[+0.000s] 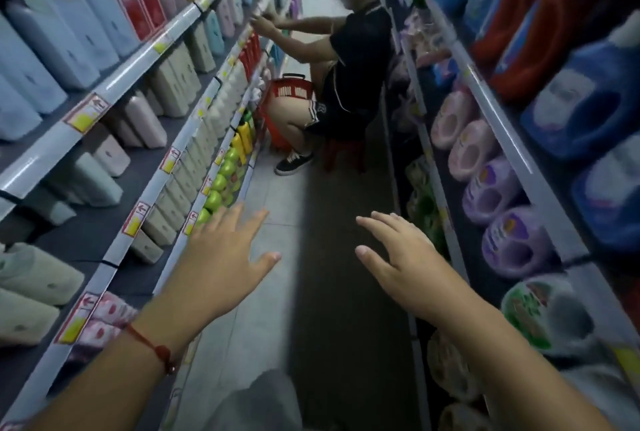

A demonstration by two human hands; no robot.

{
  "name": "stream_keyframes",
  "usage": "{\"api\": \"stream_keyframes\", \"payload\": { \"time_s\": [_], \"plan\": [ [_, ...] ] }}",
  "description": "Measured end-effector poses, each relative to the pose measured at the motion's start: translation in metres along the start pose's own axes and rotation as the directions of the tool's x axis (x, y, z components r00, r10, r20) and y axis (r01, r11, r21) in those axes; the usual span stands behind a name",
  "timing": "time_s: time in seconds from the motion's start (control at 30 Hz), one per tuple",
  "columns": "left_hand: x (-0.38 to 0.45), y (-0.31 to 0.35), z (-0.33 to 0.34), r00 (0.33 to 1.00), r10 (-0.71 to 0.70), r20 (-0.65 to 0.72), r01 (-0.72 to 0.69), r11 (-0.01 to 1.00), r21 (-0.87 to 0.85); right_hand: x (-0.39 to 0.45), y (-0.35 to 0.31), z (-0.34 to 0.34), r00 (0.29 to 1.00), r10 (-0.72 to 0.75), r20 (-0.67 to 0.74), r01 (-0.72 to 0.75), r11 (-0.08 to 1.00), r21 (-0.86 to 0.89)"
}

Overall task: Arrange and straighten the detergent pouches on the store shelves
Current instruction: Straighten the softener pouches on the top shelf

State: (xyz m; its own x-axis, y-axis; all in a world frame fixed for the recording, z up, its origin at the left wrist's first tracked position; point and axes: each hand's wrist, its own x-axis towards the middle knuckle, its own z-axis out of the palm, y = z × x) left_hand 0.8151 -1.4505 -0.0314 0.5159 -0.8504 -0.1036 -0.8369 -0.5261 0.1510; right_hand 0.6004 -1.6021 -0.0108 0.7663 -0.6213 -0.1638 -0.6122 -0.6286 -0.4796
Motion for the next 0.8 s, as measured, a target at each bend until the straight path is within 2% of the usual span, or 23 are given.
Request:
{"api": "stream_keyframes", "payload": {
  "time_s": [0.1,0.2,0.3,0.4,0.5,0.57,0.8],
  "plan": [
    [0.057,-0.024,-0.007,0.998,-0.068,-0.019,0.067,0.997,-0.028,0.059,0.006,-0.013,0.999,-0.034,-0.02,0.034,0.999,0.019],
    [0.124,-0.034,-0.013,0.997,-0.069,-0.034,0.067,0.995,-0.071,0.124,0.018,-0.027,0.998,-0.036,-0.042,0.037,0.999,0.021],
    [0.202,-0.032,-0.024,0.999,-0.007,-0.033,0.005,0.999,-0.051,0.188,0.031,-0.047,0.996,0.01,-0.085,-0.009,1.0,0.012],
    [0.29,-0.015,-0.051,0.989,0.135,-0.055,-0.136,0.99,-0.022,0.241,0.039,-0.086,0.984,0.07,-0.165,-0.071,0.997,-0.004],
    [0.392,0.027,-0.097,0.926,0.345,-0.151,-0.336,0.938,0.083,0.294,0.049,-0.145,0.942,0.114,-0.316,-0.134,0.99,-0.041],
    [0.445,0.067,-0.131,0.864,0.474,-0.171,-0.456,0.88,0.134,0.317,0.057,-0.186,0.918,0.164,-0.361,-0.203,0.976,-0.074],
    [0.561,0.201,-0.215,0.691,0.703,-0.166,-0.691,0.71,0.132,0.364,0.099,-0.307,0.815,0.274,-0.511,-0.387,0.913,-0.127]
  ]
}}
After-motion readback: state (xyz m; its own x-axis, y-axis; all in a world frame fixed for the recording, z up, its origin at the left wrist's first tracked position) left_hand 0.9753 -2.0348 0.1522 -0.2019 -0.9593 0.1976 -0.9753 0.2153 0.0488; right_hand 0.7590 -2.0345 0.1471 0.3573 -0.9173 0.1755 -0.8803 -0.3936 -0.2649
